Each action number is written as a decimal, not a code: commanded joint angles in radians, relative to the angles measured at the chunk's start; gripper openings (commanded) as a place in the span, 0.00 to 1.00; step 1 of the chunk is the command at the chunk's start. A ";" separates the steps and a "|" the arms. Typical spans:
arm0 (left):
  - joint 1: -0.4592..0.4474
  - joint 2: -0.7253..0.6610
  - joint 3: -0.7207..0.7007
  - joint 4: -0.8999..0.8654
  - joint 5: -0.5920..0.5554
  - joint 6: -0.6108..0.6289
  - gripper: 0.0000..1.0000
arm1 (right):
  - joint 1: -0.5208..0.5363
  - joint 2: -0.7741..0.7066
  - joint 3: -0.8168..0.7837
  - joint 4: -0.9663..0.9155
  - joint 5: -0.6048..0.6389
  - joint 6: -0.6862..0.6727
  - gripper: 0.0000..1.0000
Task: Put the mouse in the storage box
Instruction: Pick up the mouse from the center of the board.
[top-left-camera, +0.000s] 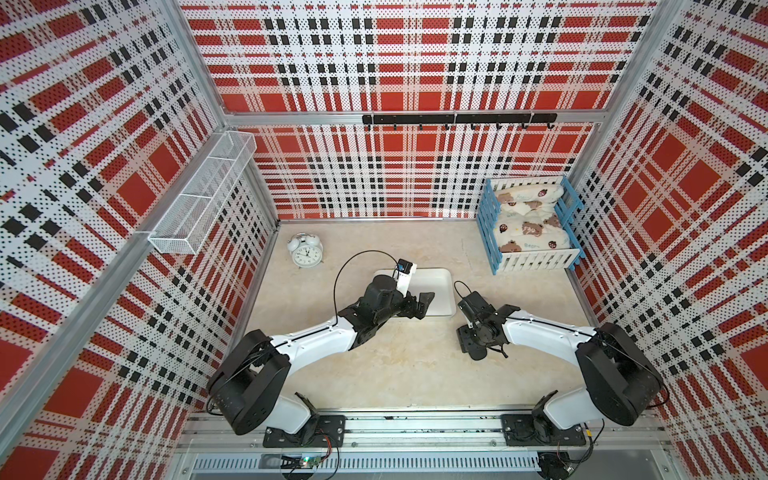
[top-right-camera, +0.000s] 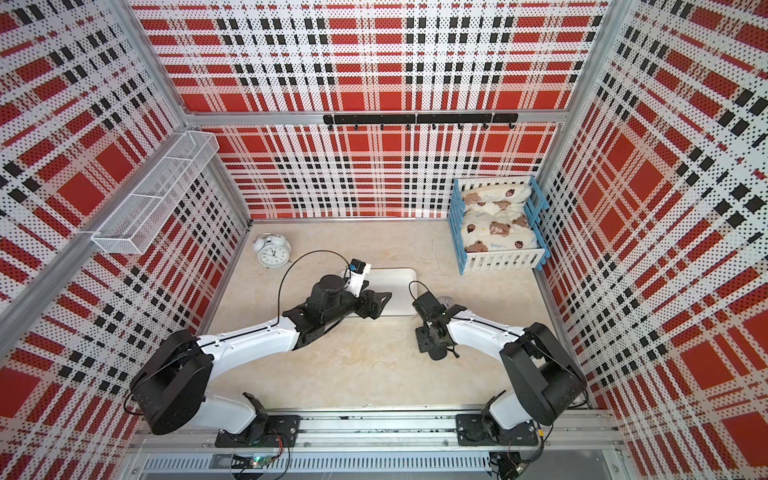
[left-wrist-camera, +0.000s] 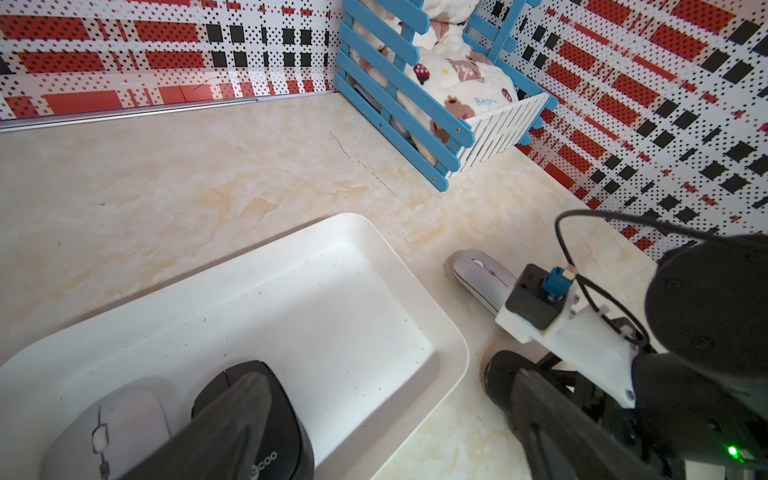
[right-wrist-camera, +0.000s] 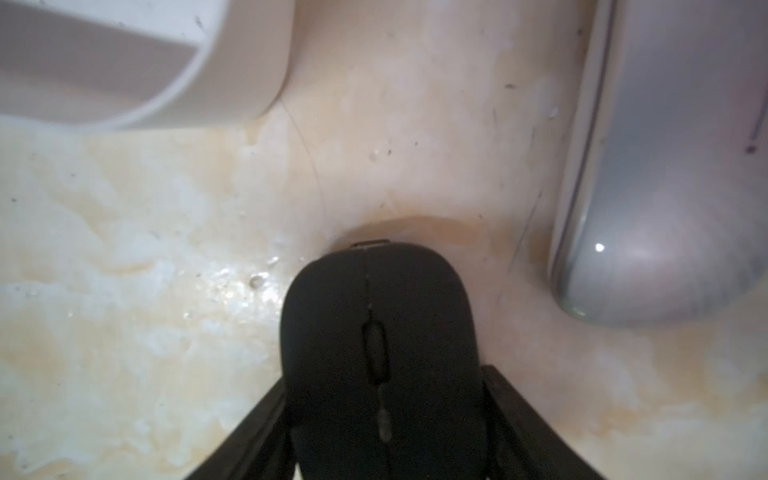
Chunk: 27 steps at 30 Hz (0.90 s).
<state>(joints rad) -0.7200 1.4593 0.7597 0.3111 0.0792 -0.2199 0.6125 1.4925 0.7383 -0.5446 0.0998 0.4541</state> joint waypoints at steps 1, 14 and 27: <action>-0.004 0.001 0.013 0.029 0.005 -0.002 0.97 | 0.006 0.031 -0.006 0.003 -0.005 0.005 0.61; 0.116 -0.074 -0.011 0.031 -0.244 -0.123 0.98 | 0.006 0.043 0.348 -0.169 0.002 0.022 0.43; 0.147 -0.121 -0.044 0.023 -0.340 -0.195 0.98 | 0.028 0.440 0.770 -0.135 -0.004 0.106 0.47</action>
<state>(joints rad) -0.5762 1.3697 0.7326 0.3267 -0.2298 -0.4019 0.6247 1.8812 1.4548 -0.6666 0.0860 0.5190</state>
